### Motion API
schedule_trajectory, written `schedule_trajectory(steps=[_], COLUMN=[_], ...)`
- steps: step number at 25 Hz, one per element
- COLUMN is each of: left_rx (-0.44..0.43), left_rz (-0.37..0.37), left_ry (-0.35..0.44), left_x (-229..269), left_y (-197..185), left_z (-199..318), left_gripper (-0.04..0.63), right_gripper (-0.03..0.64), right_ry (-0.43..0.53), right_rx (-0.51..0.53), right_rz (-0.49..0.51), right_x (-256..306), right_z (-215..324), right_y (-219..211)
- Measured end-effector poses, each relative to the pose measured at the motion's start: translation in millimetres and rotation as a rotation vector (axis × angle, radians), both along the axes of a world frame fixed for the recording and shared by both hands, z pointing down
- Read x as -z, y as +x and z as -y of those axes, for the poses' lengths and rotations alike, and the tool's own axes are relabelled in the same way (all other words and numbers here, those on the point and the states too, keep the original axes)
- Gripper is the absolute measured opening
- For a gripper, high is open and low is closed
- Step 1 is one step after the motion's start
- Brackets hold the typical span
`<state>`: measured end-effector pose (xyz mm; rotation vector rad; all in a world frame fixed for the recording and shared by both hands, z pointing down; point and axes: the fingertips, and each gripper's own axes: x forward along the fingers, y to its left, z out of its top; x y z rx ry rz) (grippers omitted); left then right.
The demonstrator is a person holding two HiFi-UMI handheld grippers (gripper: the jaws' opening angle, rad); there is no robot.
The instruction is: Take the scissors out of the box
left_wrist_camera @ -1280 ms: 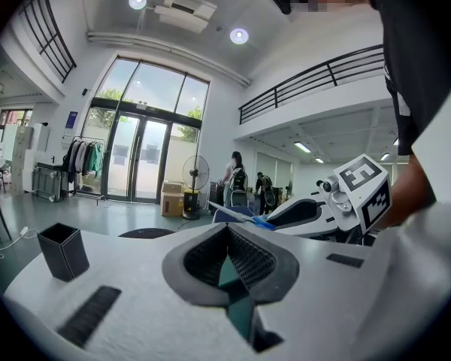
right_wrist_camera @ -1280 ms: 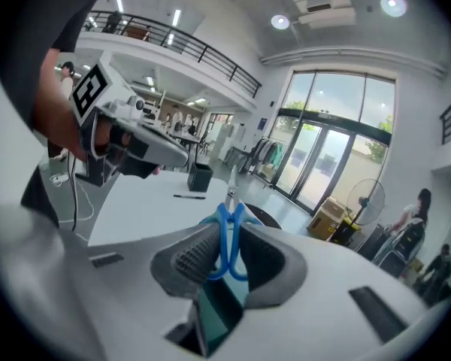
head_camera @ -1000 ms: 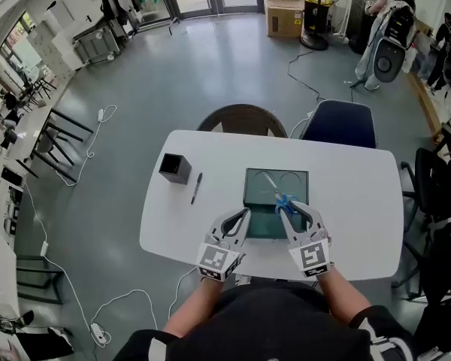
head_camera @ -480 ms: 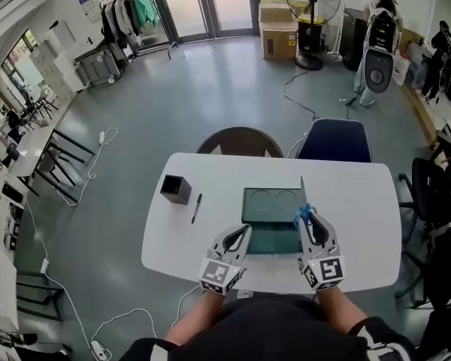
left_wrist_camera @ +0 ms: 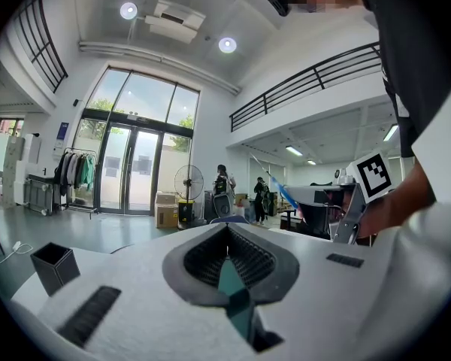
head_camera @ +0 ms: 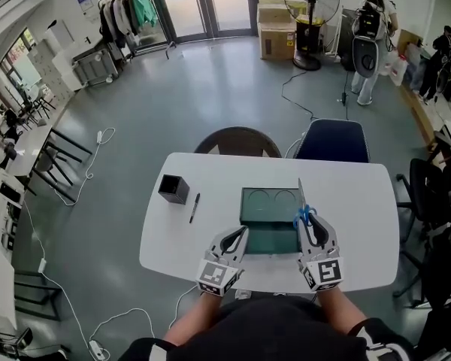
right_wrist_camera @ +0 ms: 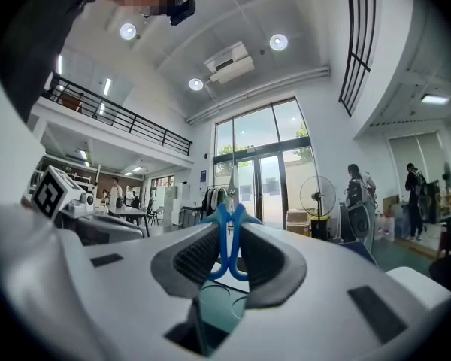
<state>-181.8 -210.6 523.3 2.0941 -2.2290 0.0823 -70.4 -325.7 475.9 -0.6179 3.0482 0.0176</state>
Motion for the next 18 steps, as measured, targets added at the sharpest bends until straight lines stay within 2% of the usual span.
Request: schedule_trajectory(steps=[18], left_rx=[0.003], left_rz=[-0.001], left_ry=[-0.002], left_x=[2.8], left_y=[-1.2], left_z=[-0.4], left_gripper=[0.012], right_gripper=[0.093], right_ry=[0.037], right_rx=[0.010], right_rz=[0.010], right_x=[6.8], right_z=[-3.8], right_y=[2.2])
